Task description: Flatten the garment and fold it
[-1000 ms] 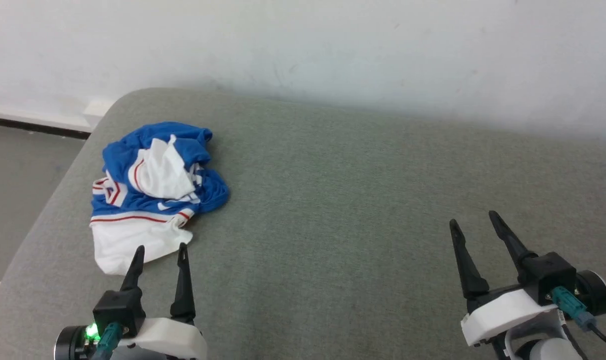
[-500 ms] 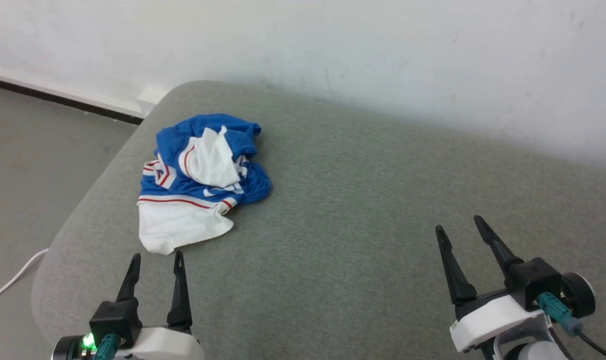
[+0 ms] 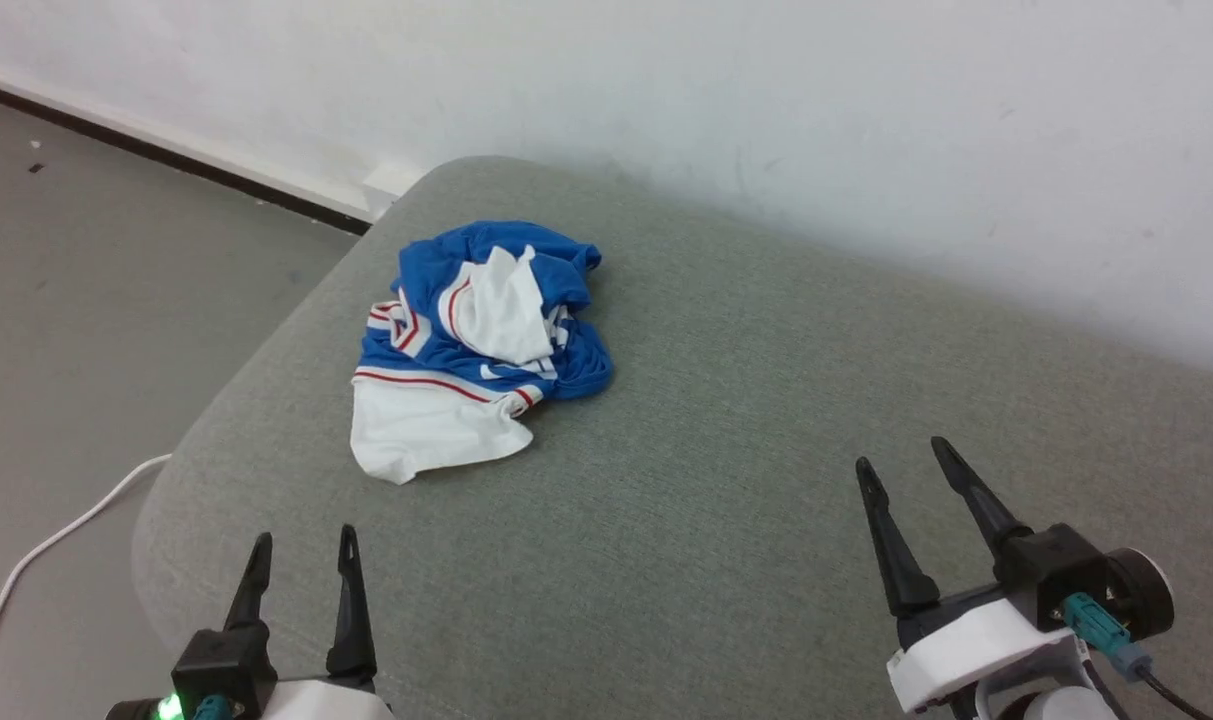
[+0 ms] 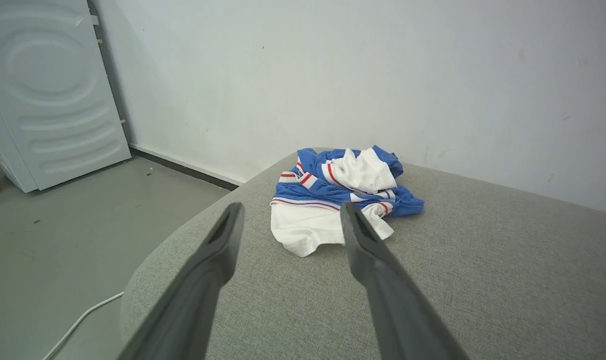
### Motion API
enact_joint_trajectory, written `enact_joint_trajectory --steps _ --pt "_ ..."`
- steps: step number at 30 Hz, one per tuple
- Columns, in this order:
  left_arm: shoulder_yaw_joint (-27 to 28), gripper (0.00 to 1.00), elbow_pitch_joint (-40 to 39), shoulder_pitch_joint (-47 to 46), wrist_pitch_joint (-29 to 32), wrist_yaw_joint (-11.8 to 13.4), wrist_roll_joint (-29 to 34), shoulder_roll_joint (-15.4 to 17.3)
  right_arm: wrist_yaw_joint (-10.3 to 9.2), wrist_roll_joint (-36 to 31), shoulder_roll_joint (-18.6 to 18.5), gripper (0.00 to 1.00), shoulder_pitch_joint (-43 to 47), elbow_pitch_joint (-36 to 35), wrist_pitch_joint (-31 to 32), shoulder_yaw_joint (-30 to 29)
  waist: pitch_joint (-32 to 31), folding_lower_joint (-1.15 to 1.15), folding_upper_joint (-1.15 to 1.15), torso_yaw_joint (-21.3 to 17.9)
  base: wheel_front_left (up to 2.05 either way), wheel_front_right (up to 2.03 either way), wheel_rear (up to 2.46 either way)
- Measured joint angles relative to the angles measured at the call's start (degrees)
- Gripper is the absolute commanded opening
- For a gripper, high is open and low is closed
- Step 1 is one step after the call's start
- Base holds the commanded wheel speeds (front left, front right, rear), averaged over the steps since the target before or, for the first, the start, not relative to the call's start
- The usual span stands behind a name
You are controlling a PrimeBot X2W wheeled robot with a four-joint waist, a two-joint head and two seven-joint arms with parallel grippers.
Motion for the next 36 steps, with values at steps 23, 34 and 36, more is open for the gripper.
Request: enact_joint_trajectory --steps 23,34,36 --pt "0.51 1.00 0.12 1.18 -2.87 0.83 -1.85 -0.01 0.00 0.12 0.03 1.00 -0.04 2.19 -2.65 0.08 0.67 0.01 0.00 5.52 0.00 0.00 0.00" --pt "0.40 1.00 -0.13 1.25 -3.52 1.47 -2.45 -0.01 0.00 -0.03 0.07 1.00 -0.37 2.42 -3.42 0.16 1.54 0.01 0.00 6.90 0.00 0.00 0.00" --pt "0.31 1.00 -0.13 1.25 -3.52 1.82 -2.60 -0.01 0.00 -0.09 0.07 1.00 -0.38 2.42 -3.42 0.18 1.68 0.01 0.00 6.86 0.00 0.00 0.00"
